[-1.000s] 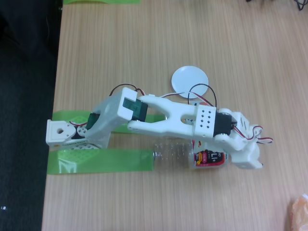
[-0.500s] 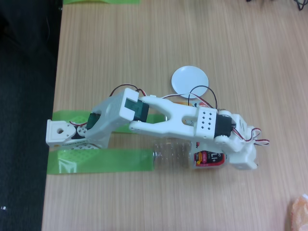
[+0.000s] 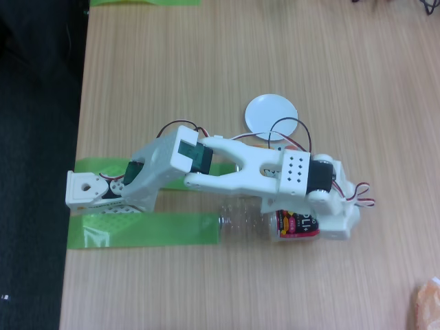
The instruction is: Pick up the plastic bottle and stand it up on the white place
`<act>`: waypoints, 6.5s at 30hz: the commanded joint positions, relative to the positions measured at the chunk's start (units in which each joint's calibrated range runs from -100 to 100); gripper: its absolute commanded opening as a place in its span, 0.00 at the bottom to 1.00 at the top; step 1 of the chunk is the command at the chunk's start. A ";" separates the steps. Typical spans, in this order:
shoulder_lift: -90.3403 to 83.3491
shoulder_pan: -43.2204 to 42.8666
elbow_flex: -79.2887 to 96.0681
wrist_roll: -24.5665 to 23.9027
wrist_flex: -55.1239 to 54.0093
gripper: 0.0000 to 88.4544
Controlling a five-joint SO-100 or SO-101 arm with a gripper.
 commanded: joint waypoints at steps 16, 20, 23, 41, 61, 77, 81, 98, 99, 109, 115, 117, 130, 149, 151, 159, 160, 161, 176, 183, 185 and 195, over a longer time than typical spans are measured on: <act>-0.02 -2.09 -6.03 0.03 1.45 0.45; 2.66 -2.02 -6.94 0.08 0.85 0.45; 3.76 -2.02 -6.94 0.08 0.68 0.45; 14.51 -2.09 -18.62 0.08 1.28 0.45; 16.86 -2.02 -22.51 -0.02 1.54 0.45; 16.94 -1.87 -22.06 0.03 1.54 0.44; 16.94 -1.95 -21.87 0.03 1.54 0.44; 17.03 -2.02 -21.78 -0.13 1.54 0.30; 17.03 -2.02 -21.78 -0.13 1.54 0.30; 17.11 -2.02 -21.78 -0.02 5.66 0.29; 17.11 -2.02 -21.97 -0.02 6.95 0.29; 17.11 -2.02 -22.24 -0.02 6.69 0.29; 17.11 -2.02 -22.42 -0.13 6.60 0.30; 16.94 -2.02 -22.60 0.03 6.52 0.30; 16.94 -2.02 -22.60 0.03 6.52 0.30; 16.94 -2.02 -22.60 0.03 6.52 0.30; 16.94 -2.02 -22.60 -0.02 6.52 0.30; 16.94 -2.09 -22.60 -0.08 6.52 0.30; 17.03 -2.09 -22.06 -0.29 1.37 0.30; 17.20 -2.84 -21.78 -0.34 1.45 0.29; 18.12 -2.84 -22.24 -0.34 1.45 0.29; 19.63 -2.84 -22.60 -0.34 1.37 0.29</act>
